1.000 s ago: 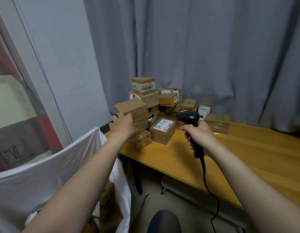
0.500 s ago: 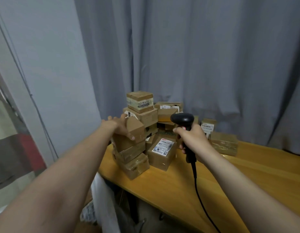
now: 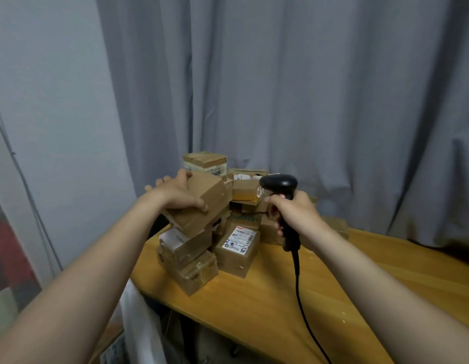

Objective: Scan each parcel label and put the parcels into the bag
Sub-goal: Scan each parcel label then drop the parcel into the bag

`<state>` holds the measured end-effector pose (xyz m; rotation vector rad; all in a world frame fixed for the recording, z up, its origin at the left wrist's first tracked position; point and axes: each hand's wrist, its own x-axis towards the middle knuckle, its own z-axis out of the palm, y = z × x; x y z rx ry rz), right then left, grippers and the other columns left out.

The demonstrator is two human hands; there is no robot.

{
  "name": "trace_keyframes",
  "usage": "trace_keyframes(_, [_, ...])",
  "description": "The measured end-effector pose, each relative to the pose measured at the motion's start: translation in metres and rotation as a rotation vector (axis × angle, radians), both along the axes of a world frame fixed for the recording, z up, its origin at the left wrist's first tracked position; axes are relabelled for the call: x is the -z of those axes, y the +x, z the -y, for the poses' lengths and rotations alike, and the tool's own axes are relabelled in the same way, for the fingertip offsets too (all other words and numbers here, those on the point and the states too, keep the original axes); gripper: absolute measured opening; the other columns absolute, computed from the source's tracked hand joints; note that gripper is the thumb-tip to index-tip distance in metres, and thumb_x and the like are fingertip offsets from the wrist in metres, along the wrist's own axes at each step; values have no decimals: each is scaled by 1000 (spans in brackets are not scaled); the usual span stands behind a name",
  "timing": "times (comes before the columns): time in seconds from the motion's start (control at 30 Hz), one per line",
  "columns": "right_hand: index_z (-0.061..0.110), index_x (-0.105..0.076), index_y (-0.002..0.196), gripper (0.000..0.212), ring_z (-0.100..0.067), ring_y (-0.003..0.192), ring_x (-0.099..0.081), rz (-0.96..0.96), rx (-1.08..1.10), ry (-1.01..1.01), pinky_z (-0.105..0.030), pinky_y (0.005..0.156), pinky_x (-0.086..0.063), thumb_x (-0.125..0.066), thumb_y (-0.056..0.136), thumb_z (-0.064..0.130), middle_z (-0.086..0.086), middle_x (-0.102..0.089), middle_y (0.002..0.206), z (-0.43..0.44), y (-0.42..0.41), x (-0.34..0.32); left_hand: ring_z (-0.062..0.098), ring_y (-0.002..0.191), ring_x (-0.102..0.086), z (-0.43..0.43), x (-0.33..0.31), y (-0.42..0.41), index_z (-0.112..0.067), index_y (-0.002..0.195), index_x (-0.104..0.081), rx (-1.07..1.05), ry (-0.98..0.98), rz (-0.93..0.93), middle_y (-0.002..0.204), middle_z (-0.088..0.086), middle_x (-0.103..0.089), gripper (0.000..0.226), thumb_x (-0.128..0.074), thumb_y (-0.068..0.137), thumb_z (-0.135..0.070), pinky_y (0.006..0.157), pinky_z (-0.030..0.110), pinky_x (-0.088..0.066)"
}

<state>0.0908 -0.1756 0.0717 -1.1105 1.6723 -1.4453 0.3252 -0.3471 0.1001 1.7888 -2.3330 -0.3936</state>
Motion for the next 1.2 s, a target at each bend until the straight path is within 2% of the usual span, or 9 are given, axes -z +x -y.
trace_keyframes(0.17, [8,-63,108,15,-17,49,-59,69,53,-107,-29,46,-50,-68,99,20,-14,-66,80,-30,-1,-22,25,115,-63,-58,-25,-14,-34,150,-28,149,157,-612,137,3,-54,122,-89,50,-67,94,45,-57])
trace_keyframes(0.27, [13,-63,108,13,-20,57,-62,118,80,-167,-33,51,-51,-69,99,20,-8,-65,70,-50,-1,-25,23,112,-70,-98,-22,-32,-30,146,-44,273,351,-954,128,4,-70,113,-90,49,-65,94,45,-57])
trace_keyframes(0.43, [9,-64,110,18,-17,54,-59,209,95,-246,-31,50,-49,-72,97,19,-7,-66,69,-84,-10,-29,28,117,-70,-148,-1,-64,-26,138,-57,352,632,-1289,129,12,-71,62,-78,85,-50,86,44,-59])
trace_keyframes(0.57, [8,-65,115,26,-8,51,-62,75,200,-298,-23,44,-49,-77,94,17,-6,-71,79,-110,-26,-32,14,94,-75,-187,3,-89,-20,134,-59,313,368,-1254,120,6,-73,39,-67,98,-33,73,35,-63])
trace_keyframes(0.67, [13,-65,123,34,-9,77,-73,25,206,-357,-20,57,-57,-78,92,15,-3,-76,102,-131,-35,-28,18,111,-70,-210,5,-104,-27,147,-46,282,111,-1137,130,1,-68,63,-74,92,-39,91,45,-61])
trace_keyframes(0.8, [26,-68,116,32,-8,89,-73,-131,239,-340,-34,79,-60,-82,88,22,9,-76,98,-154,-39,-19,7,115,-59,-253,13,-122,-26,152,-31,353,25,-994,131,-13,-56,98,-89,76,-42,96,27,-54])
trace_keyframes(0.93, [30,-66,98,15,-3,67,-70,-131,197,-365,-17,55,-53,-77,94,22,8,-74,89,-184,-39,-16,21,125,-61,-259,32,-125,-20,162,-19,240,44,-1090,146,3,-57,116,-93,73,-25,103,45,-55])
trace_keyframes(1.0, [26,-67,95,7,-6,57,-65,-115,183,-337,-21,50,-51,-75,96,25,5,-71,79,-202,-39,-12,24,128,-60,-256,42,-120,-21,162,-22,187,25,-1092,148,4,-56,114,-93,73,-22,102,47,-56])
trace_keyframes(1.2, [10,-62,71,34,-18,45,-50,-56,-37,-144,-28,44,-43,-72,98,29,-3,-55,55,-235,-31,-2,30,144,-45,-239,62,-106,-19,163,-15,57,-24,-1073,160,9,-42,125,-96,69,-27,115,52,-43])
